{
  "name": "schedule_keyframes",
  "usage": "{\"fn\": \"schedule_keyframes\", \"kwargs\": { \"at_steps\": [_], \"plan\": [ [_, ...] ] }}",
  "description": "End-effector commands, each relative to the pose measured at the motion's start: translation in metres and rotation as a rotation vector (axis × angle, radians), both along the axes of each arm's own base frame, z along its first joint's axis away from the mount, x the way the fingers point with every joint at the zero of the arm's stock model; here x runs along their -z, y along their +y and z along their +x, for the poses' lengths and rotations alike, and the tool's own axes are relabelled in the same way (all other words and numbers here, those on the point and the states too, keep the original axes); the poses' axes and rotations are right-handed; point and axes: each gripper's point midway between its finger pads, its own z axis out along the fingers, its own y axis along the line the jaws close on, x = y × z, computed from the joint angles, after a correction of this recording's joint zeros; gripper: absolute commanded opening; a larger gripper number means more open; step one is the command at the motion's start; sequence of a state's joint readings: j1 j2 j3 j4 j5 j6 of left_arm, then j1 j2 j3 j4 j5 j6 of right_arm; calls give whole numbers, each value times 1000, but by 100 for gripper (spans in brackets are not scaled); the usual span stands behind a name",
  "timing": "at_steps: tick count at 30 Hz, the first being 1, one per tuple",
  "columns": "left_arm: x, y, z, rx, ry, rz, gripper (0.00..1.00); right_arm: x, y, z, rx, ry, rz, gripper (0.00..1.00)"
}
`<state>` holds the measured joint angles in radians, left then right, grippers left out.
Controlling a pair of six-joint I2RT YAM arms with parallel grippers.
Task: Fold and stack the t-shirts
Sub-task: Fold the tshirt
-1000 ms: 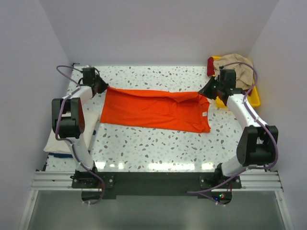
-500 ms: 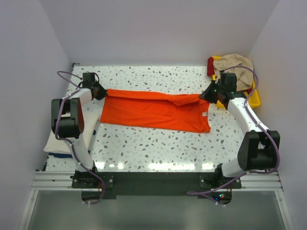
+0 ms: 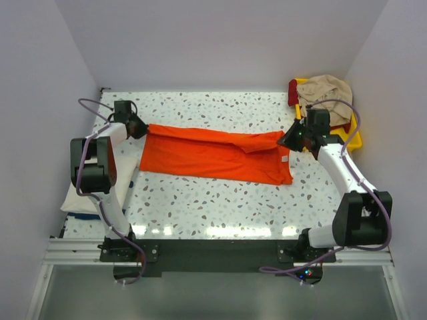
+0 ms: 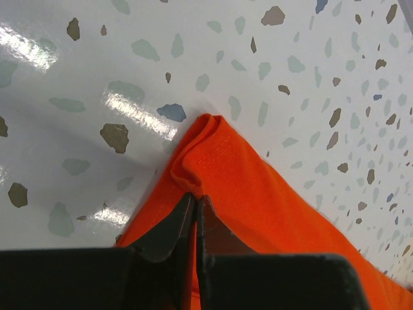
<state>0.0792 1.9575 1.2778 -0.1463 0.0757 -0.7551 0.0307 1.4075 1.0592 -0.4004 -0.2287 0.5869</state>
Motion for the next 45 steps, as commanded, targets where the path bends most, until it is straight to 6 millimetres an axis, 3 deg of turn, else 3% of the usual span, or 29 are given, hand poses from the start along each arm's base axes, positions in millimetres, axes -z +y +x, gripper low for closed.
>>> {"fn": "schedule_keyframes", "kwargs": {
  "at_steps": [1,8,18,26,29,30,32,33,34,38,42,45],
  "plan": [
    [-23,5,1,3,-52,10,0,-13,1,-8,-9,-37,7,0],
    [-30,5,-9,1,-61,11,0,-6,-2,-15,-8,-15,-14,0],
    [-23,4,-25,7,-37,19,0,-1,-6,-26,-3,2,-31,0],
    [-19,7,-37,-9,-21,36,0,19,-7,-37,-10,39,-44,0],
    [-19,8,-40,-14,-19,39,9,32,-10,-43,-14,60,-65,1],
    [-22,8,-40,-13,-34,42,16,36,-11,-44,-16,67,-73,3],
    [-30,8,-40,-12,-62,44,26,47,-16,-48,-14,91,-105,18],
    [-35,8,-39,-12,-76,45,36,51,-18,-49,-12,102,-115,25],
    [-43,9,-38,-9,-97,50,39,53,-23,-48,-4,105,-142,38],
    [-66,5,-34,15,-157,50,42,49,-25,-44,-6,94,-182,43],
    [-81,-14,-35,63,-202,27,42,31,1,-30,-73,35,-224,44],
    [-82,-38,-42,104,-216,18,41,30,36,-20,-158,12,-236,41]
  ]
}}
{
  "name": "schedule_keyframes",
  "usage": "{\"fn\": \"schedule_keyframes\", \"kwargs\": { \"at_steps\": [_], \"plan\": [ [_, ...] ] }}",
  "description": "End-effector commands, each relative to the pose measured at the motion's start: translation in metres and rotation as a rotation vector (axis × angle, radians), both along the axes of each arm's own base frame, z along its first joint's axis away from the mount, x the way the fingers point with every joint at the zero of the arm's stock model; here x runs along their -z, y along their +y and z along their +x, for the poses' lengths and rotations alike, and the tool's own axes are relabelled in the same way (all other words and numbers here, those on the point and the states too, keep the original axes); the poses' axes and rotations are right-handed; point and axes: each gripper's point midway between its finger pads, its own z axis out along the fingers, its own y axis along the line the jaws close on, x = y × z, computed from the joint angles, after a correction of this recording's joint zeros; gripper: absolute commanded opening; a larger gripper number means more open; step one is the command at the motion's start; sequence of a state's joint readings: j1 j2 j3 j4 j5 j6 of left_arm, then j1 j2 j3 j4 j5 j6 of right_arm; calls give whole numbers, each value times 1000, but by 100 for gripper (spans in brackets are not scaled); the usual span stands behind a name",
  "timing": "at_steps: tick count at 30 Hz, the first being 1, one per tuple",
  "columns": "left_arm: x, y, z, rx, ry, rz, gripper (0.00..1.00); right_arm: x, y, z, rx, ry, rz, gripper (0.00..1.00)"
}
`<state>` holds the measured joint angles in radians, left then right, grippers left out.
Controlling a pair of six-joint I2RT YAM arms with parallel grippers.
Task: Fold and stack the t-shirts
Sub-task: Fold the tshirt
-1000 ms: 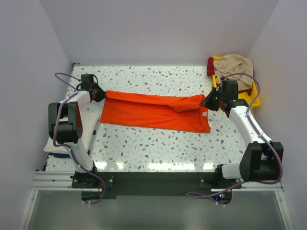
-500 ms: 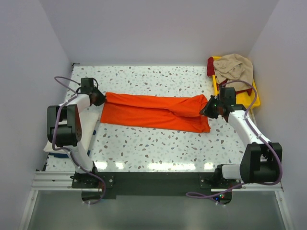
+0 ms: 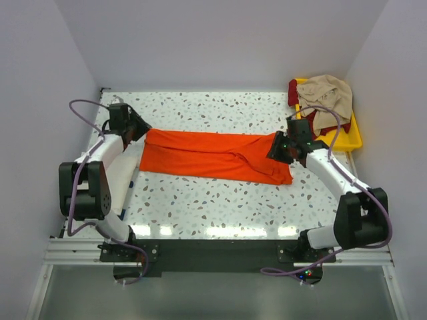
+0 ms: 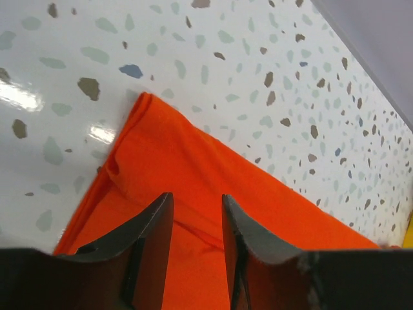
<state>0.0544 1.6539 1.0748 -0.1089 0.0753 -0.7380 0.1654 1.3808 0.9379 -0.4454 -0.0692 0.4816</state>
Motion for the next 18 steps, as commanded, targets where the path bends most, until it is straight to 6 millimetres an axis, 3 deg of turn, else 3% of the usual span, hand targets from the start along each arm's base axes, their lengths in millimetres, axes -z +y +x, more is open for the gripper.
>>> {"fn": "schedule_keyframes", "kwargs": {
  "at_steps": [1,6,10,18],
  "plan": [
    [-13,-41,-9,106,-67,-15,40,-13,37,24,-99,-70,-39,41],
    [-4,-84,-25,183,-95,-77,37,-1,68,40,-172,-62,-62,38],
    [8,-108,-38,233,-82,-109,36,13,92,40,-227,-43,-98,37],
    [21,-129,-43,282,-60,-123,34,44,121,35,-287,-2,-117,25]
  ]
}}
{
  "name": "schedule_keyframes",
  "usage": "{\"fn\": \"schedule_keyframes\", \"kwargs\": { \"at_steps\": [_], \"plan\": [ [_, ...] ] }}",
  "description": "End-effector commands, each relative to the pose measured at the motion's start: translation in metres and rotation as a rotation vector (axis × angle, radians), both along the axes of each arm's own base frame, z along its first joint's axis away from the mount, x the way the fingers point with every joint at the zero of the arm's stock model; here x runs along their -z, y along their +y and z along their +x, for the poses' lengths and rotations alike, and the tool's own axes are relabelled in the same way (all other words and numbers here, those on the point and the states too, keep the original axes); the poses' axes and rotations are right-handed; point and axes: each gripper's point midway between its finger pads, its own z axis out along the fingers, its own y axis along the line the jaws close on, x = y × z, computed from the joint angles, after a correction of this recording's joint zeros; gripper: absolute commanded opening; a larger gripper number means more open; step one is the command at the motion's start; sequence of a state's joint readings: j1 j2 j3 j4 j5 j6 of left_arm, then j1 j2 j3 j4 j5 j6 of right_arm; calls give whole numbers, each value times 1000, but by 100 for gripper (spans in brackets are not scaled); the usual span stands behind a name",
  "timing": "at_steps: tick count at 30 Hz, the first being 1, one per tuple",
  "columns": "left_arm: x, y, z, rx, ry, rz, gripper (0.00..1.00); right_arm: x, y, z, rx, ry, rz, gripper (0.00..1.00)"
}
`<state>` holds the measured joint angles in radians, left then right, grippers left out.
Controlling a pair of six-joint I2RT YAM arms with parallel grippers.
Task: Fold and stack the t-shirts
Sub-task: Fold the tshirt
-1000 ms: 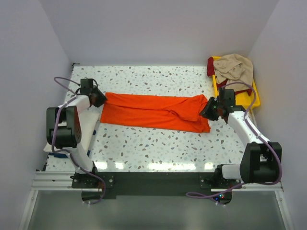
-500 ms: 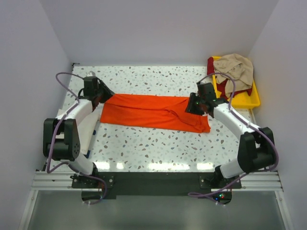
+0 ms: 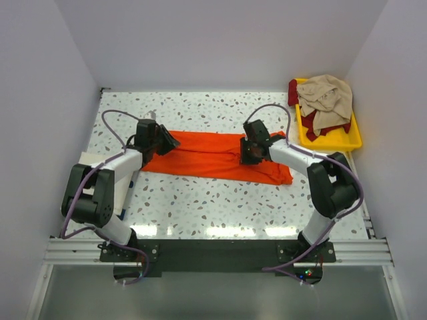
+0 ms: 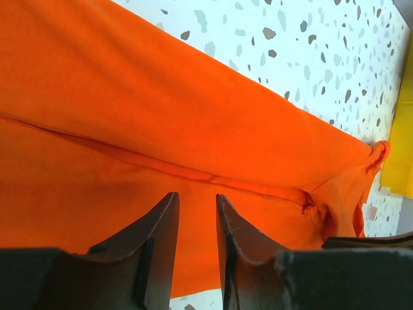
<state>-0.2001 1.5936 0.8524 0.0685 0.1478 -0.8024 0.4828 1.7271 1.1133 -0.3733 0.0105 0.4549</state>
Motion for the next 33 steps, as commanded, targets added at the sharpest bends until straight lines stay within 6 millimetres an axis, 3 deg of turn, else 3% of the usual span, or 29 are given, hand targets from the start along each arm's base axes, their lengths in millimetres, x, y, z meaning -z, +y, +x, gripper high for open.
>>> {"fn": "schedule_keyframes", "kwargs": {
  "at_steps": [1,7,18,27,33],
  "plan": [
    [-9,-8,9,13,-55,-36,34,-8,10,21,-3,-69,-1,25],
    [-7,-10,9,21,-49,-38,33,1,4,32,-4,-53,-73,25],
    [-3,-9,6,28,-35,-27,33,-4,-18,48,15,-94,-218,25],
    [1,-9,5,30,-24,-28,32,11,-16,43,-36,-47,-235,32],
    [2,-10,5,31,-22,-29,32,18,-18,38,-36,-33,-241,30]
  ]
}}
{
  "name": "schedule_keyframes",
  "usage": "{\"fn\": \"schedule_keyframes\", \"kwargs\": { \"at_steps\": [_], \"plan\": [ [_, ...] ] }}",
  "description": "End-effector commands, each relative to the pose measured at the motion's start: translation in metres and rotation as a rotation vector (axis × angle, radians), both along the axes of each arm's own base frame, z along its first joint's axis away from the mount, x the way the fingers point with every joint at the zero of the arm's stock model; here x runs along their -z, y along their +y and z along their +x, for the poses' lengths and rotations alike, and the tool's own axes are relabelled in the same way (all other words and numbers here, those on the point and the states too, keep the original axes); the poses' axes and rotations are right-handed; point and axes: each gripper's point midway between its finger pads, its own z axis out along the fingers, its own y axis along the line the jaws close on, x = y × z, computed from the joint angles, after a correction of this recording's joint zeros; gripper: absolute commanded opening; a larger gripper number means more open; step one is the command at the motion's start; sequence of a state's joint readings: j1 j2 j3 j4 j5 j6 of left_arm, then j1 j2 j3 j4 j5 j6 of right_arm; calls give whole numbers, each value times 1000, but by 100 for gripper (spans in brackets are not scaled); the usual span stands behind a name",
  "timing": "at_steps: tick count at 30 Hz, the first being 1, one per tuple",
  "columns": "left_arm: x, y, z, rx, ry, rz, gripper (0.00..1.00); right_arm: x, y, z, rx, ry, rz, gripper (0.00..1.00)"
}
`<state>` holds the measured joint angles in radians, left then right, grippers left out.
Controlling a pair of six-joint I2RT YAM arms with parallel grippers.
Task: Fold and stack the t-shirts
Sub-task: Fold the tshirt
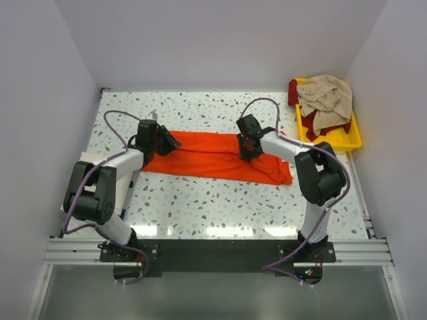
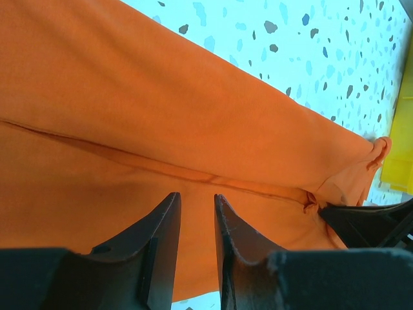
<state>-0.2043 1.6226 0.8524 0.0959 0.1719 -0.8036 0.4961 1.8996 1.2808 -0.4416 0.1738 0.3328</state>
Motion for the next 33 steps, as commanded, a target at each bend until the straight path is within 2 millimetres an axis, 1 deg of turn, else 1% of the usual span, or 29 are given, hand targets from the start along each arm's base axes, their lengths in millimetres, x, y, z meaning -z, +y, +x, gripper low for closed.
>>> {"fn": "schedule_keyframes", "kwargs": {
  "at_steps": [1,5,7,12,15,16,18,19,24,25,28,31,33],
  "plan": [
    [-4,-4,4,8,-26,-14,32,-1,-6,3,3,-11,-25,28],
    [-4,-4,3,8,-24,-13,32,-3,-6,2,6,-14,-22,16],
    [-3,-4,3,8,-23,-13,32,-5,-6,3,3,-15,-24,14],
    [-3,-3,2,7,-22,-10,31,-9,-7,2,1,-14,-26,6],
    [-3,-2,2,3,-20,-9,31,-13,-4,-2,-12,3,-15,4],
    [-3,-3,2,6,-21,-8,31,-17,1,-3,-27,9,3,3],
    [-3,-3,1,4,-21,-8,31,-19,1,-7,-39,36,6,3],
    [-2,-2,1,3,-18,-6,31,-24,4,-6,-49,37,16,2],
    [-1,-2,0,3,-16,-8,31,-38,7,-12,-69,62,34,2],
    [-1,-2,0,3,-14,-8,31,-42,10,-10,-73,60,43,2],
    [-1,-2,-1,6,-12,-9,31,-46,15,-13,-91,75,69,2],
    [-1,-3,-1,7,-13,-12,30,-45,22,-15,-107,101,100,2],
    [-1,-3,-1,8,-12,-11,30,-46,31,-17,-124,125,138,2]
  ]
}}
